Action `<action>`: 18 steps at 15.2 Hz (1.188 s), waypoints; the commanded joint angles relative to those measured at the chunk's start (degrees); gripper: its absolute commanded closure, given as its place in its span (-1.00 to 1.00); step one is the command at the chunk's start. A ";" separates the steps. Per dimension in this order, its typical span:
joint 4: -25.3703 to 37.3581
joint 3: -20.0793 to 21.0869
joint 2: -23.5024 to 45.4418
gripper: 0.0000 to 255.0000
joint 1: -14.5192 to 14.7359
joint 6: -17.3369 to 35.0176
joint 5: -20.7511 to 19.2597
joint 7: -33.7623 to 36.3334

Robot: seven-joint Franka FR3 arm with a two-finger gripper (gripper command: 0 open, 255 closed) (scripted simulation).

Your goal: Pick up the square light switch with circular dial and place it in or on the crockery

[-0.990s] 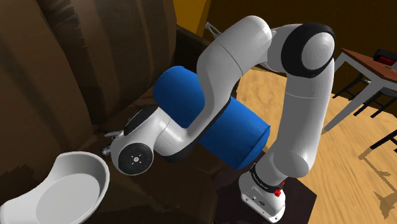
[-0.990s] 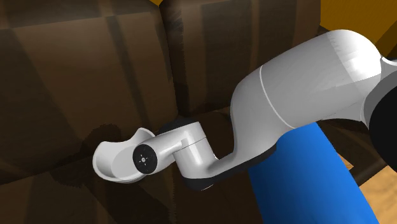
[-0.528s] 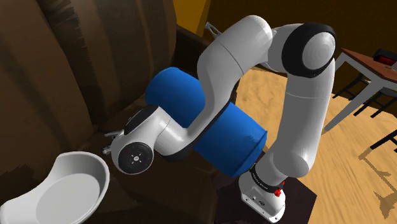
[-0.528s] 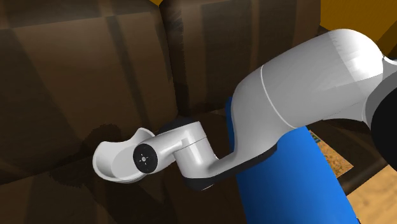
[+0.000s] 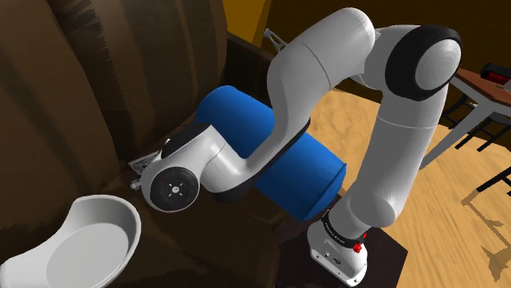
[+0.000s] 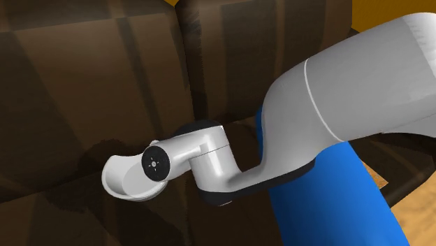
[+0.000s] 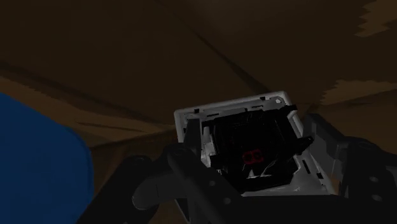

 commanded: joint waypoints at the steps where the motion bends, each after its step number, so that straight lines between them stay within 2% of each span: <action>1: 0.06 0.62 -1.35 1.00 -0.64 0.32 1.61 -1.46; 18: 0.77 4.80 -14.12 1.00 -5.69 3.14 17.12 -15.02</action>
